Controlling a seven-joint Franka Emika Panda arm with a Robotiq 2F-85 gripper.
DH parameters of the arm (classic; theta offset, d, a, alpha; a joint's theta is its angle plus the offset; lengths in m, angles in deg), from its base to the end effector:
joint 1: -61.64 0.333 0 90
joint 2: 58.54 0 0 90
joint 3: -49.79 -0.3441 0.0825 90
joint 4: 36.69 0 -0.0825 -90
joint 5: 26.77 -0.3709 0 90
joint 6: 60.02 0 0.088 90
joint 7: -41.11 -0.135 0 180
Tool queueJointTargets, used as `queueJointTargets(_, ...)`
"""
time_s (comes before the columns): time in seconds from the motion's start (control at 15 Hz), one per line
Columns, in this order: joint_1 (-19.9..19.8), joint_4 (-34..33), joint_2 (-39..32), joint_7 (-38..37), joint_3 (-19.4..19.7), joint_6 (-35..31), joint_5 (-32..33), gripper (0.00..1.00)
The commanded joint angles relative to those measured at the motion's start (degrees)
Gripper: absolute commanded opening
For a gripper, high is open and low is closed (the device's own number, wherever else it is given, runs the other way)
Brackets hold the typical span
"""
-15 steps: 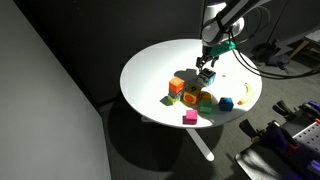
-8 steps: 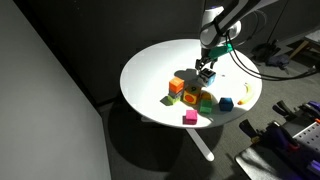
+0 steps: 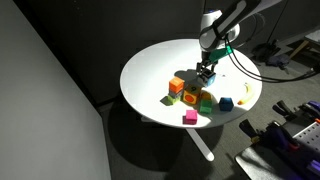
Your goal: Pick up the block with the number four on it and put it on the block with the number six on it
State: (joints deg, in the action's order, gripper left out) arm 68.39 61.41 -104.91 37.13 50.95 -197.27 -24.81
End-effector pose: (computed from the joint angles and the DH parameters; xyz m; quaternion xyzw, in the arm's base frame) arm 0.6559 0.0642 0.1119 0.9974 0.0300 -0.0612 0.0235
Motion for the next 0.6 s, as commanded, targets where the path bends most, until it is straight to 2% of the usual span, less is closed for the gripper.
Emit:
queueJointTargets(0.0,0.6,-2.9,-2.1,-1.2,0.3,3.6,1.3,1.00)
queueJointTargets(0.07,0.7,-3.1,-2.3,-1.2,0.3,4.2,1.3,0.89)
queueJointTargets(0.13,0.7,-3.3,-2.4,-1.1,0.2,4.7,1.3,0.73)
queueJointTargets(0.27,0.9,-3.6,-2.3,-1.0,0.2,5.4,1.4,0.56)
queueJointTargets(0.53,1.2,-3.7,-0.8,-0.3,-0.1,7.6,1.8,0.31)
